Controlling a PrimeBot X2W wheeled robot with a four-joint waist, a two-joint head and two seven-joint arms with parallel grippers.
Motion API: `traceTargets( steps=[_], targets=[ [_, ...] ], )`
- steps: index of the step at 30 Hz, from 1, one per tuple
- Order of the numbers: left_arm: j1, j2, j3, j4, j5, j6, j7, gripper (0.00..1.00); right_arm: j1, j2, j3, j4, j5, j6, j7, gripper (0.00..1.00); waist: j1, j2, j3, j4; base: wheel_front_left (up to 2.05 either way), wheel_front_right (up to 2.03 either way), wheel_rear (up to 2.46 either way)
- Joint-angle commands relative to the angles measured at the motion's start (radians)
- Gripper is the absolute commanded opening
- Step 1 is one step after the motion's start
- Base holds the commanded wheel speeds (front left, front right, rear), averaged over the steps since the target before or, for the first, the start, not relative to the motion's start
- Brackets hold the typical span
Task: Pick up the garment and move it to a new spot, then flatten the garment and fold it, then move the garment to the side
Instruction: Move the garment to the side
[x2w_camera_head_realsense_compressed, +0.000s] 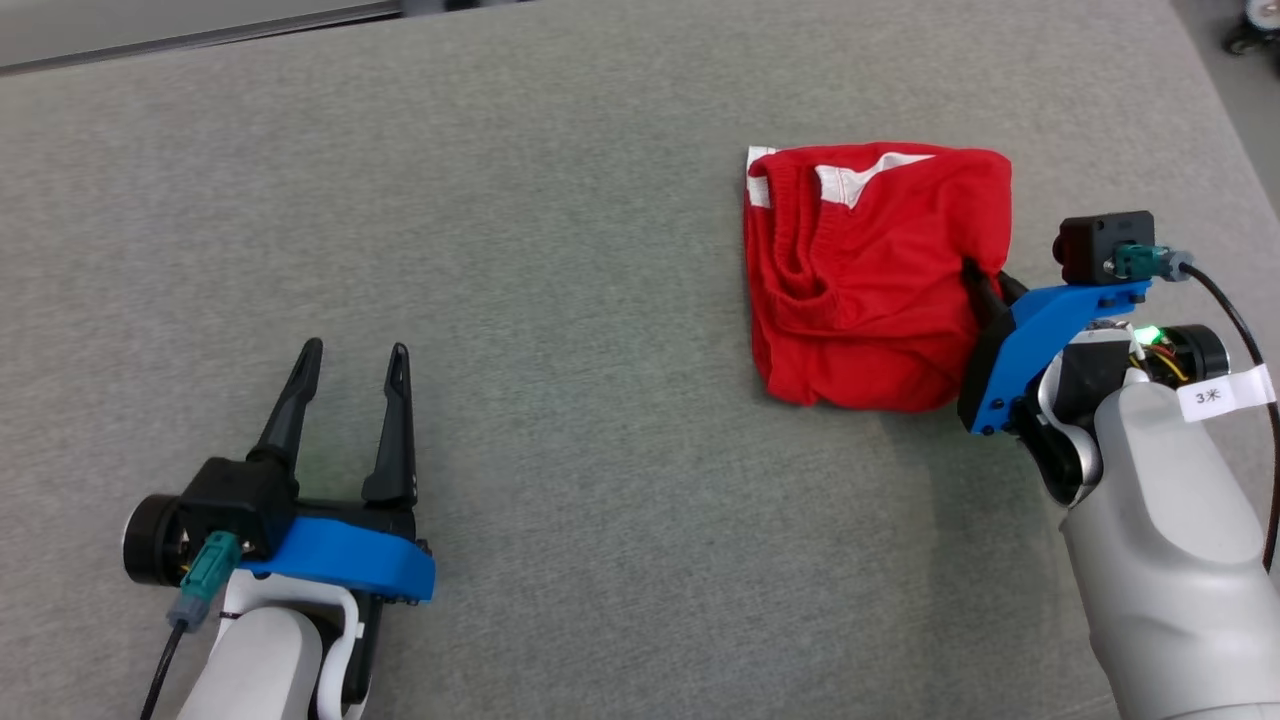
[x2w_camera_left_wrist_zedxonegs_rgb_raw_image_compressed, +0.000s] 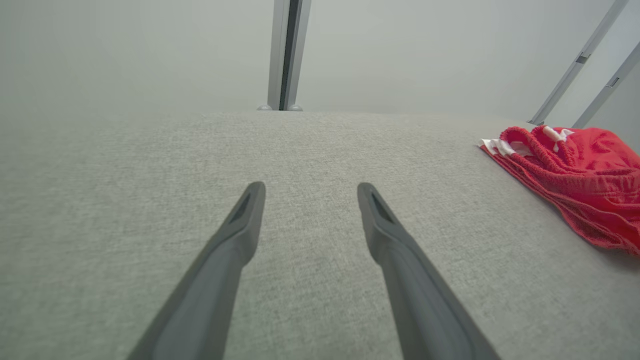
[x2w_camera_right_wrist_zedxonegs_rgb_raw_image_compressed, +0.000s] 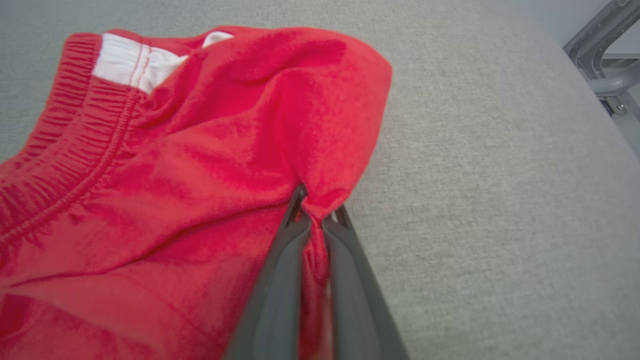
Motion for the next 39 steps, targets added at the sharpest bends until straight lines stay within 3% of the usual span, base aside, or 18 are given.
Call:
traceTargets(
  steps=[1,6,12,23,30,31,32,33,39],
  targets=[
    [-0.017,0.008,-0.004,-0.016,0.009,0.002,0.010,1.00,-0.004,-0.004,-0.005,-0.007,0.006,0.000,-0.011,0.00,-0.0001,-0.0001,0.000,-0.028,0.00,0.00,0.00],
    [-0.035,0.030,-0.022,-0.073,0.025,-0.002,0.056,1.00,0.012,0.000,-0.024,-0.014,0.027,0.000,-0.046,0.00,-0.0001,-0.0001,0.034,-0.076,0.00,0.00,0.00],
    [-0.042,0.039,-0.037,-0.128,0.035,0.007,0.090,1.00,-0.028,-0.055,-0.031,0.003,-0.006,0.000,-0.045,0.00,-0.0001,-0.0001,0.057,-0.041,0.00,0.00,0.00],
    [-0.009,0.042,-0.036,-0.154,0.026,0.026,0.086,1.00,-0.142,-0.288,-0.074,0.012,-0.087,0.000,0.051,0.00,-0.0001,-0.0001,0.106,0.093,0.00,0.00,0.00],
    [-0.023,0.038,-0.045,-0.154,0.024,0.029,0.076,1.00,-0.166,-0.350,-0.106,0.002,-0.167,0.000,0.087,0.00,-0.0001,-0.0001,0.125,0.129,0.00,0.00,0.00],
    [-0.024,0.038,-0.045,-0.153,0.023,0.030,0.076,1.00,-0.168,-0.348,-0.115,0.002,-0.174,0.000,0.085,0.24,-0.0001,-0.0001,0.126,0.132,0.00,0.00,0.00],
    [-0.026,0.038,-0.046,-0.152,0.023,0.030,0.074,1.00,-0.170,-0.344,-0.125,-0.001,-0.182,0.000,0.080,0.74,-0.0001,-0.0001,0.126,0.133,0.00,0.00,0.00],
    [-0.026,0.037,-0.047,-0.150,0.023,0.030,0.075,1.00,-0.170,-0.340,-0.138,-0.006,-0.193,0.000,0.070,1.00,-0.0001,-0.0001,0.126,0.135,0.00,0.00,0.00],
    [-0.033,0.033,-0.049,-0.137,0.018,0.033,0.063,1.00,-0.161,-0.291,-0.162,-0.015,-0.239,0.000,0.007,1.00,-0.0001,-0.0001,0.110,0.136,0.00,0.00,0.00]
  ],
)
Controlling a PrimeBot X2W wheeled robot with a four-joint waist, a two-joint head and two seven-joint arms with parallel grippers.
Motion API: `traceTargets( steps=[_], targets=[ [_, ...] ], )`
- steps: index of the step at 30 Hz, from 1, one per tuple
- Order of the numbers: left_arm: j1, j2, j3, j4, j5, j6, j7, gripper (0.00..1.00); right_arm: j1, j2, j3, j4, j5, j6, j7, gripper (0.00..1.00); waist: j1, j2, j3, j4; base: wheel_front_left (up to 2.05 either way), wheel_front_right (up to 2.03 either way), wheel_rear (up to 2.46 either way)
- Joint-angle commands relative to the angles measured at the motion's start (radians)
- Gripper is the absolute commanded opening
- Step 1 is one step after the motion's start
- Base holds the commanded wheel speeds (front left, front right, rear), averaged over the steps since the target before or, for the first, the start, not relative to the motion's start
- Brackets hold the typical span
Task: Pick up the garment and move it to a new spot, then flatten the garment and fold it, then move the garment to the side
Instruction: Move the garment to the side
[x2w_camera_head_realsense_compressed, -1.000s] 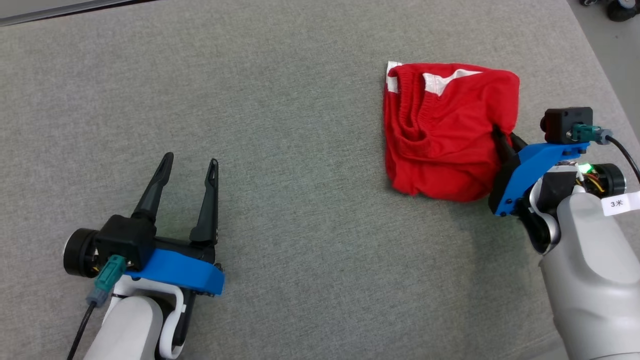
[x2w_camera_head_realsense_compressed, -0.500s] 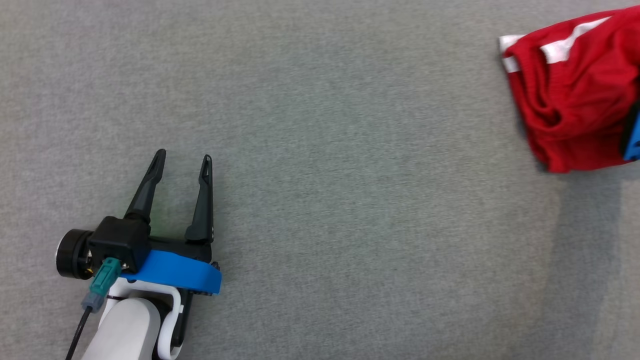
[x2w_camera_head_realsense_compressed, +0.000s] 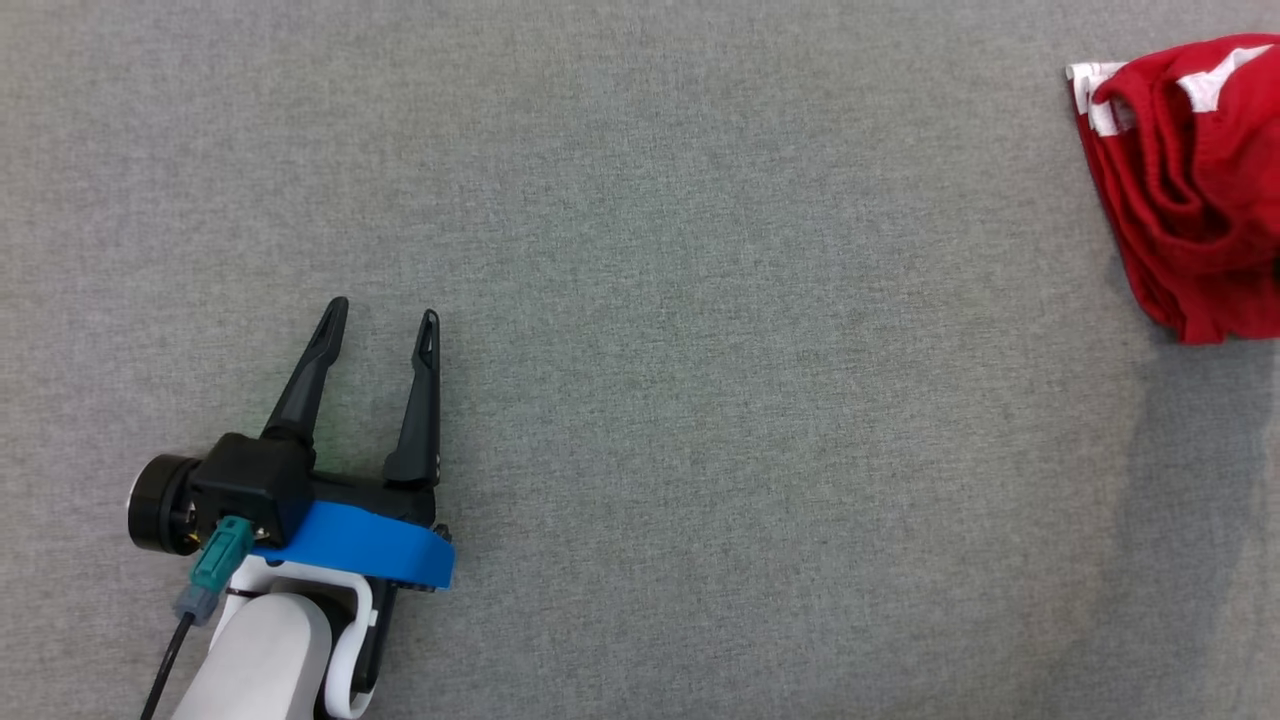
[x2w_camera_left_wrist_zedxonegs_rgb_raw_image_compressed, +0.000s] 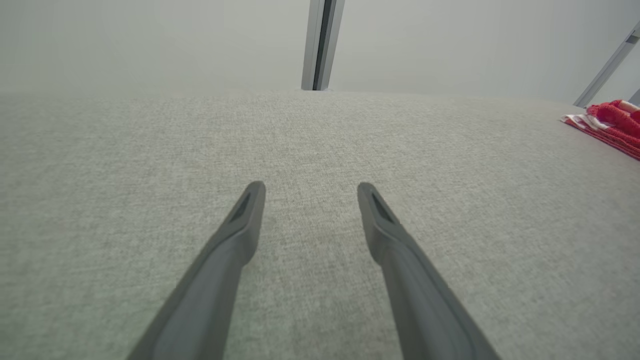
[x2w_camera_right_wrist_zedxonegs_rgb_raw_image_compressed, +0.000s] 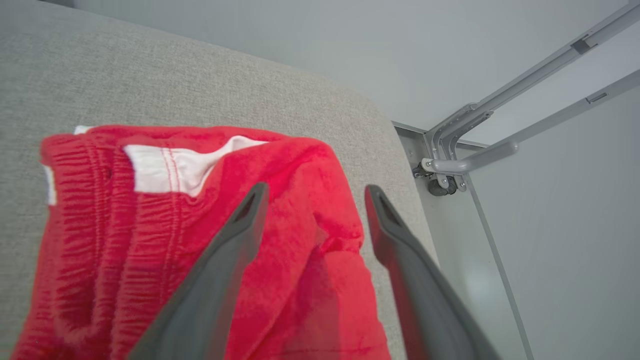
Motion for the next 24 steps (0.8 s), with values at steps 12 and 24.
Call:
traceTargets(
  steps=[12,24],
  targets=[
    [-0.015,-0.030,0.022,0.103,-0.045,0.009,-0.064,1.00,0.069,0.158,-0.022,-0.023,-0.010,0.000,-0.207,1.00,-0.0001,0.0000,-0.153,0.049,0.00,0.00,0.00],
    [0.091,-0.049,0.077,0.232,-0.109,0.015,-0.110,1.00,0.362,0.341,-0.008,-0.091,-0.049,0.000,-0.415,1.00,-0.0001,0.0000,-0.335,0.130,0.00,0.00,0.00]
  ],
)
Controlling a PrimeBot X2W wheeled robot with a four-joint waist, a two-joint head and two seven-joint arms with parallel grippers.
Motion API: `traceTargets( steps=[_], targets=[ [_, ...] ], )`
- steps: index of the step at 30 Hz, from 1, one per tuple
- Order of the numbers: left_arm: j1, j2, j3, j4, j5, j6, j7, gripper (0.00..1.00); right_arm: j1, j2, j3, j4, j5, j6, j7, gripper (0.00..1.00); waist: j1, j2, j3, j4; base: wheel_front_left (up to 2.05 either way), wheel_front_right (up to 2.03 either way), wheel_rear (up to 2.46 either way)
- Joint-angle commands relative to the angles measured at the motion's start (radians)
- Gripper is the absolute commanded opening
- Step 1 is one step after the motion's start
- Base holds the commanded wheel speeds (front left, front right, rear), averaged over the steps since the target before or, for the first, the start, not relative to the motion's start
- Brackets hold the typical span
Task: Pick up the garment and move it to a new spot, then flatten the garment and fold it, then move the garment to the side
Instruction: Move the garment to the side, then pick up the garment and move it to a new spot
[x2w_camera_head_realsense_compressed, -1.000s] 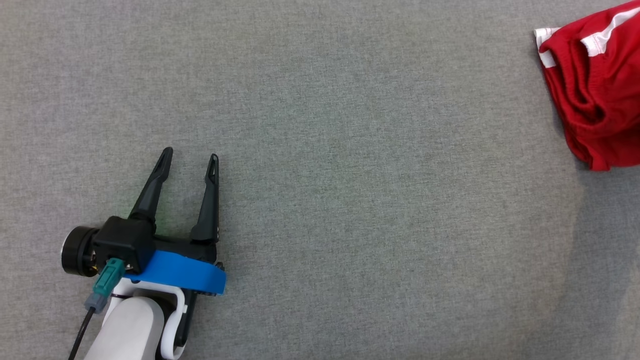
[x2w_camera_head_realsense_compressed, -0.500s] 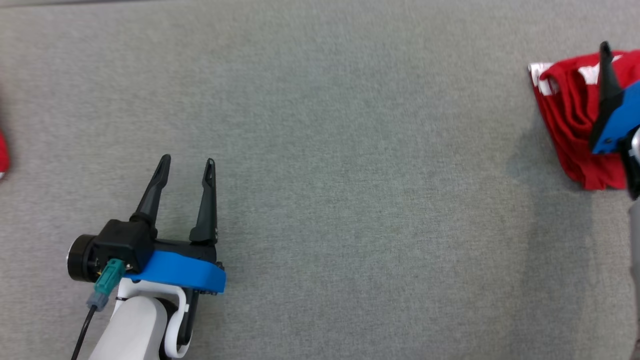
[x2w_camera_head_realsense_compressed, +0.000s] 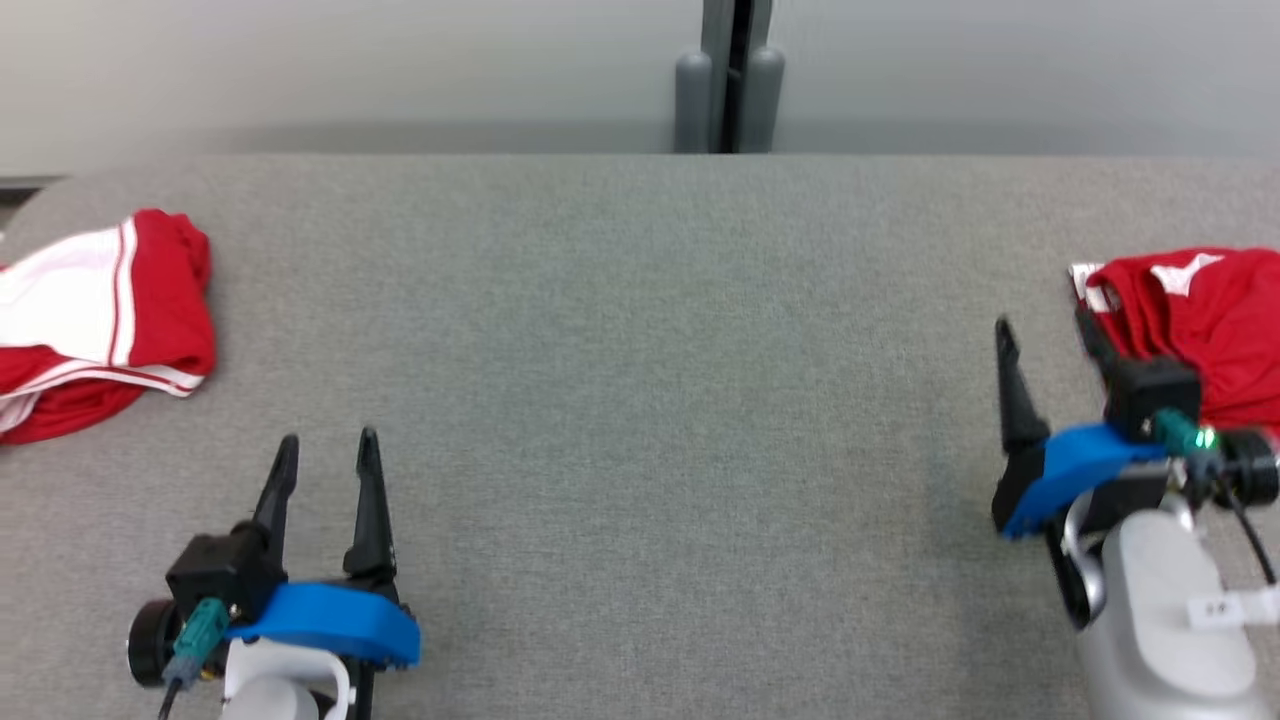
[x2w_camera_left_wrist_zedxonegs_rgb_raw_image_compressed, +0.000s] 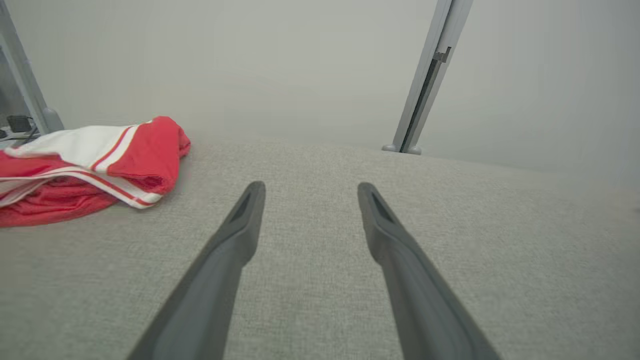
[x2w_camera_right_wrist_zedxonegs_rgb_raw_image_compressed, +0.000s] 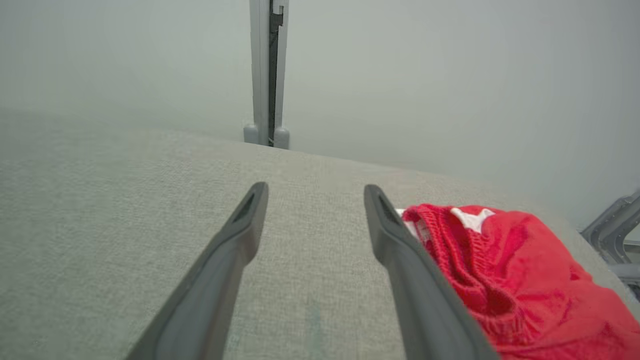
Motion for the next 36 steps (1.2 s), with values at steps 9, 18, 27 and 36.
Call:
traceTargets(
  steps=[9,18,27,36],
  targets=[
    [0.101,-0.014,0.002,0.059,-0.014,-0.012,-0.014,1.00,0.242,0.001,0.121,-0.089,0.209,0.000,-0.057,1.00,0.0003,0.0000,-0.098,0.026,0.00,0.00,0.00],
    [0.143,-0.033,-0.008,0.075,-0.010,-0.019,-0.017,1.00,0.371,0.001,0.183,-0.166,0.290,0.000,-0.069,1.00,0.0003,0.0000,-0.155,0.022,0.00,0.00,0.00],
    [0.146,-0.038,-0.008,0.087,-0.013,-0.022,-0.017,1.00,0.392,0.001,0.193,-0.178,0.283,0.000,-0.063,1.00,0.0003,0.0000,-0.173,0.015,0.00,0.00,0.00],
    [0.139,-0.036,-0.006,0.085,-0.009,-0.023,-0.017,1.00,0.399,0.001,0.194,-0.181,0.291,0.000,-0.058,1.00,0.0003,0.0000,-0.170,0.019,0.00,0.00,0.00]
  ],
)
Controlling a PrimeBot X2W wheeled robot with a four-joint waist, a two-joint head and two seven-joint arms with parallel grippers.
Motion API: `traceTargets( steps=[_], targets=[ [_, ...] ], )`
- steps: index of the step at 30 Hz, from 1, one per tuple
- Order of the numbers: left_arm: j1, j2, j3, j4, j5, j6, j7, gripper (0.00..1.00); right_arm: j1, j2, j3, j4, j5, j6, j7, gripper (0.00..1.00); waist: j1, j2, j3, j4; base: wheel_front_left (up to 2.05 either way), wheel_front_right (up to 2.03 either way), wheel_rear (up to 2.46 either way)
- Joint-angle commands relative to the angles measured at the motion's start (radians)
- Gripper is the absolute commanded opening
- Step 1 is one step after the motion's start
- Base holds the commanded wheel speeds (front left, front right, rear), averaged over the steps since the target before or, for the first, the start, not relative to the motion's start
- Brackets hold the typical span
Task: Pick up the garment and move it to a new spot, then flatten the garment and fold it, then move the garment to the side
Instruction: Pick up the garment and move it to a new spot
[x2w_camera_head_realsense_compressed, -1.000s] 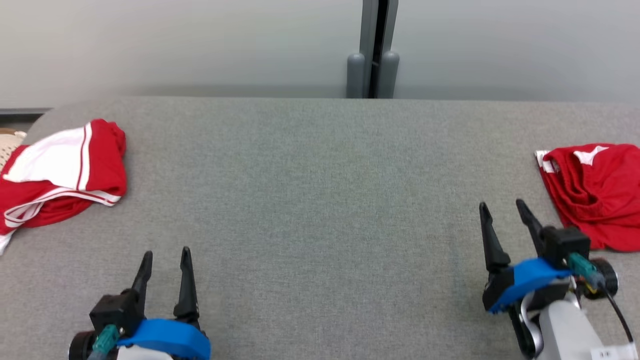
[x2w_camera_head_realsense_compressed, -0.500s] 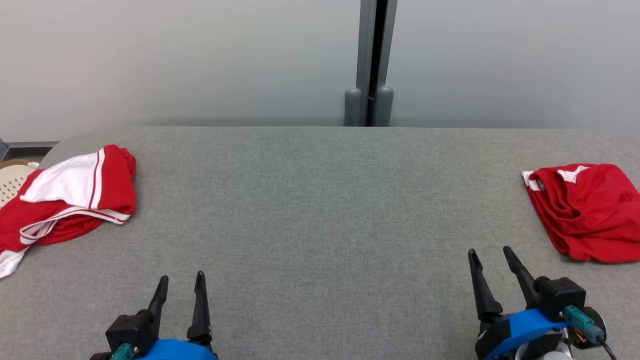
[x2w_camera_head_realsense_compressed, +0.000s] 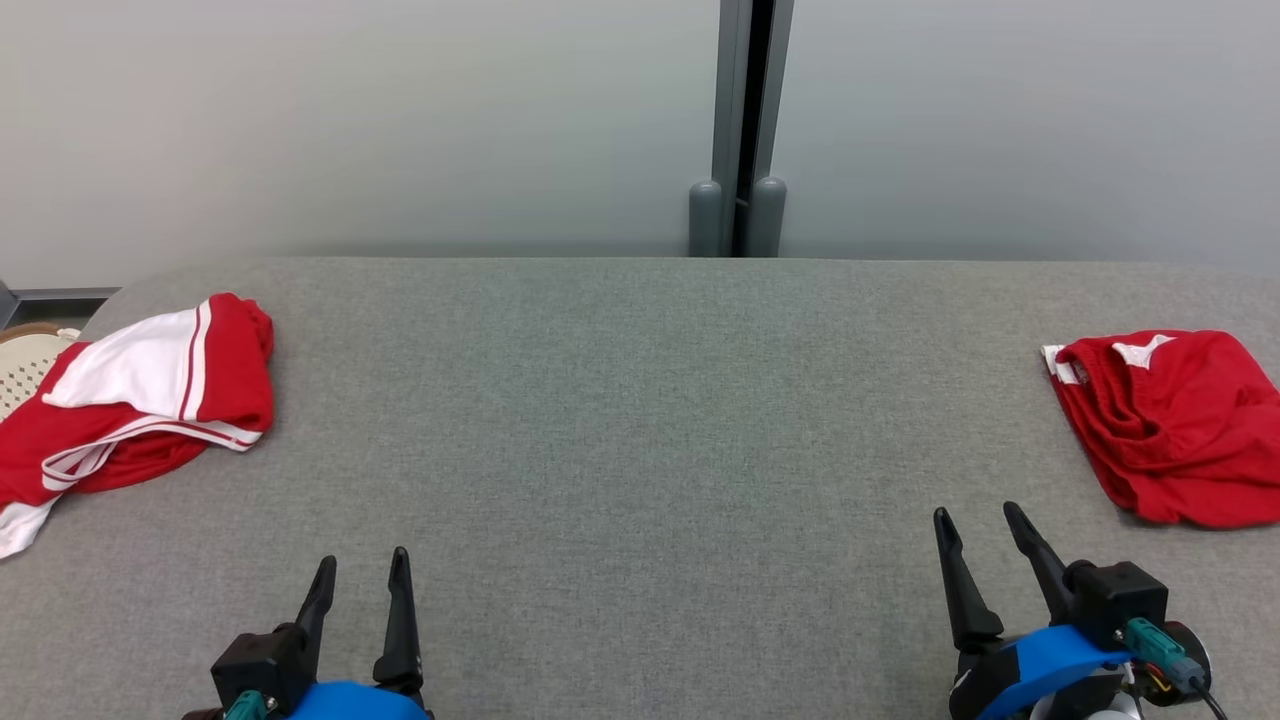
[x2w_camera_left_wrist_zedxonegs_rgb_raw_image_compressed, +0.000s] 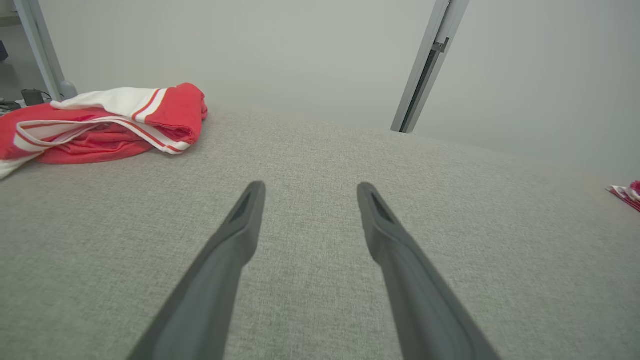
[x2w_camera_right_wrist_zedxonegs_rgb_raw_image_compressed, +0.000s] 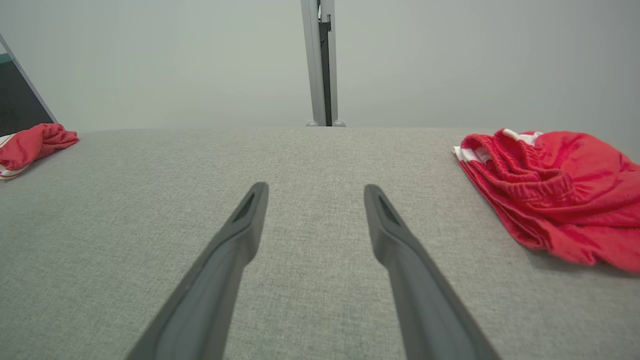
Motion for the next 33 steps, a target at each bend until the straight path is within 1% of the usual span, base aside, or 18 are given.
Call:
traceTargets(
  steps=[1,6,9,10,15,19,23,28,33],
  targets=[
    [-0.001,0.002,0.005,0.001,0.006,-0.001,-0.004,1.00,0.015,-0.003,0.000,-0.005,0.006,0.000,-0.001,1.00,0.0000,-0.0001,0.001,0.001,0.00,0.00,0.00],
    [-0.011,-0.001,0.001,0.005,0.010,-0.006,-0.005,1.00,0.022,-0.003,-0.006,0.001,0.002,0.000,0.001,1.00,0.0000,-0.0001,0.000,0.016,0.00,0.00,0.00],
    [-0.019,-0.002,0.000,0.003,0.013,-0.005,-0.005,1.00,0.023,-0.003,-0.010,0.001,-0.004,0.000,0.004,1.00,0.0000,-0.0001,-0.004,0.048,0.00,0.00,0.00],
    [-0.024,-0.002,-0.001,-0.002,0.015,-0.006,-0.005,1.00,0.025,-0.003,-0.015,-0.003,-0.009,0.000,0.005,1.00,0.0000,-0.0001,-0.006,0.082,0.00,0.00,0.00],
    [-0.020,0.011,0.004,-0.018,0.021,0.000,-0.005,1.00,0.030,-0.003,-0.009,-0.008,-0.004,0.000,0.006,1.00,0.0000,-0.0001,-0.018,0.198,0.00,0.00,0.00],
    [-0.007,0.025,0.010,-0.031,0.020,0.007,-0.003,1.00,0.035,-0.003,0.014,-0.004,0.015,0.000,0.006,1.00,0.0000,-0.0001,-0.031,0.297,0.00,0.00,0.00],
    [0.012,0.038,0.018,-0.047,0.014,0.014,0.002,1.00,0.041,-0.003,0.041,0.006,0.033,0.000,0.006,1.00,0.0000,-0.0001,-0.047,0.381,0.00,0.00,0.00],
    [0.035,0.057,0.038,-0.075,0.004,0.029,0.007,1.00,0.042,-0.003,0.071,0.018,0.050,0.000,0.003,1.00,0.0000,-0.0001,-0.061,0.451,0.00,0.00,0.00],
    [0.053,0.068,0.049,-0.103,-0.001,0.044,0.012,1.00,0.041,-0.003,0.087,0.024,0.059,0.000,0.001,1.00,0.0000,-0.0001,-0.069,0.477,0.00,0.00,0.00]
  ],
)
